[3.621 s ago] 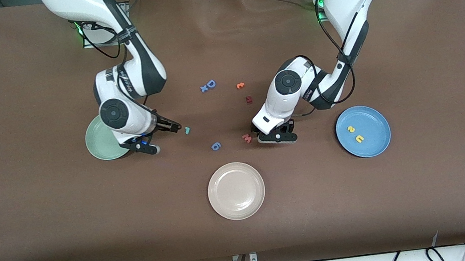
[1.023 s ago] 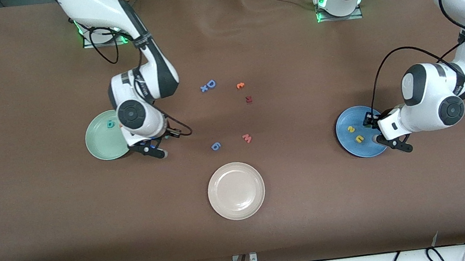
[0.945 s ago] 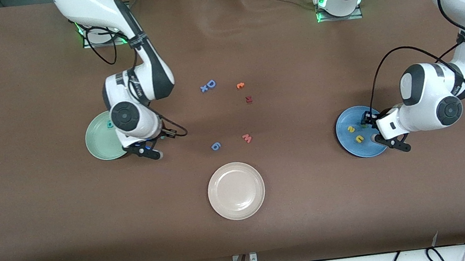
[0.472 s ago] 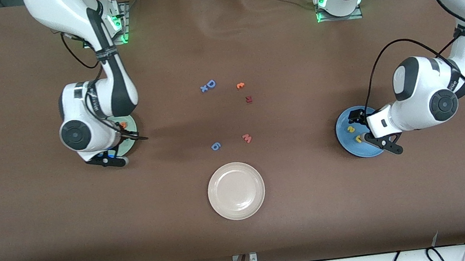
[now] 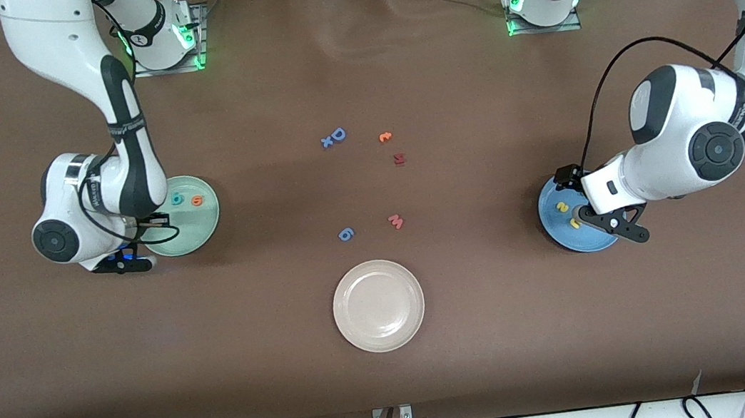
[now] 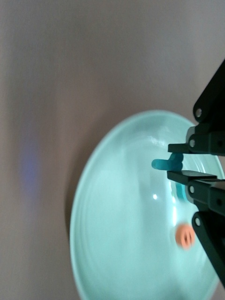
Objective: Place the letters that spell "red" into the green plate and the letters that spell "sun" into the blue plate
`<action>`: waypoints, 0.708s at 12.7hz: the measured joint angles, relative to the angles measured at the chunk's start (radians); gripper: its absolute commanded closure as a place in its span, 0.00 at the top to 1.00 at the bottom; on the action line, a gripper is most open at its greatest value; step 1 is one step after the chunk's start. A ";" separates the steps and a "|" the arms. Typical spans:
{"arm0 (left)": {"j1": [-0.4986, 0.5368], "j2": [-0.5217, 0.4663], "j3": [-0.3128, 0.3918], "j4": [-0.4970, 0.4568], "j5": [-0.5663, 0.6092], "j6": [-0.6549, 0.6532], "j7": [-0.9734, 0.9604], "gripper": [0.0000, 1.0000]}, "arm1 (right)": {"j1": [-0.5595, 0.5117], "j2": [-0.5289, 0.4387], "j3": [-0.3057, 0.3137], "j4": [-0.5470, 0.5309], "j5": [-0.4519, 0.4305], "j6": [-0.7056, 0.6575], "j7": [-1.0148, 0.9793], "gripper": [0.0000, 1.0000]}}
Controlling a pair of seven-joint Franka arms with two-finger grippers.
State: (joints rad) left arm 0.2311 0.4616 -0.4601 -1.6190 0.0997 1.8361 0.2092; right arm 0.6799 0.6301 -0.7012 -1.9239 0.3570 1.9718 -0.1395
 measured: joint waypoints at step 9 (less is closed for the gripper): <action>-0.107 -0.158 0.020 0.247 0.000 -0.349 -0.190 1.00 | -0.020 0.045 0.013 0.001 0.070 0.004 -0.042 0.79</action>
State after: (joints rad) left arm 0.1242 0.3037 -0.4397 -1.3725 0.0997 1.4866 0.0193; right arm 0.6594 0.6752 -0.6882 -1.9234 0.4265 1.9762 -0.1813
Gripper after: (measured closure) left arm 0.000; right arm 0.379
